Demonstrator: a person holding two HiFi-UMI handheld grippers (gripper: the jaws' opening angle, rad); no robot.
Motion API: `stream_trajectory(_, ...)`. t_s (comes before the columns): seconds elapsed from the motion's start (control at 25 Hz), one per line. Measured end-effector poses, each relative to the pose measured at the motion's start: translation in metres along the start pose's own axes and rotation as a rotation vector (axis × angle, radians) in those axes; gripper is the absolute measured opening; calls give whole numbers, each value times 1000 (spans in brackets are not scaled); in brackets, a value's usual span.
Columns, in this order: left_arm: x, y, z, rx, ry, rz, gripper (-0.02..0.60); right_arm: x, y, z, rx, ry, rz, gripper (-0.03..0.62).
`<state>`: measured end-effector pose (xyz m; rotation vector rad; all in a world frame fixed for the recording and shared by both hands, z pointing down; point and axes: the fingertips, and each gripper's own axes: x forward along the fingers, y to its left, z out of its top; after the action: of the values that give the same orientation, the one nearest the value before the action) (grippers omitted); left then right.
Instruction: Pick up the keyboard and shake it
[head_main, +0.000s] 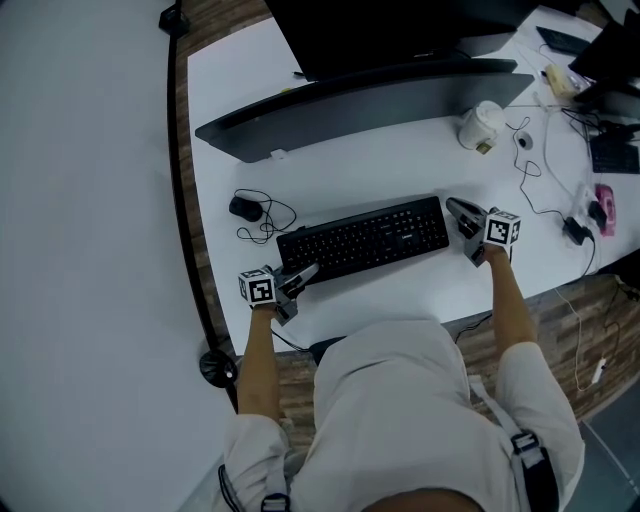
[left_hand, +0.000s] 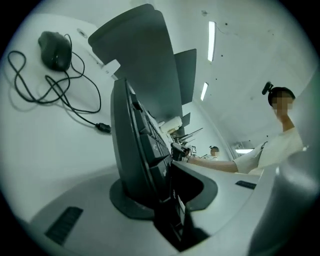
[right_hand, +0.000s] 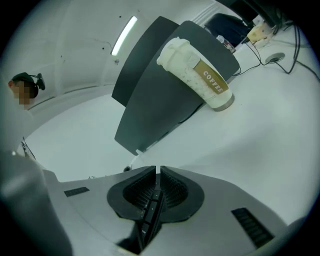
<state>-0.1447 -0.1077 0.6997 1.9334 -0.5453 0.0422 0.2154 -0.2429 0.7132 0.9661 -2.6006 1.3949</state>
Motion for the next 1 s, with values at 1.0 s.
stream_trajectory(1.0, -57, -9, -20, 192, -24, -11, 120, 39, 57, -76, 166, 493, 263, 178)
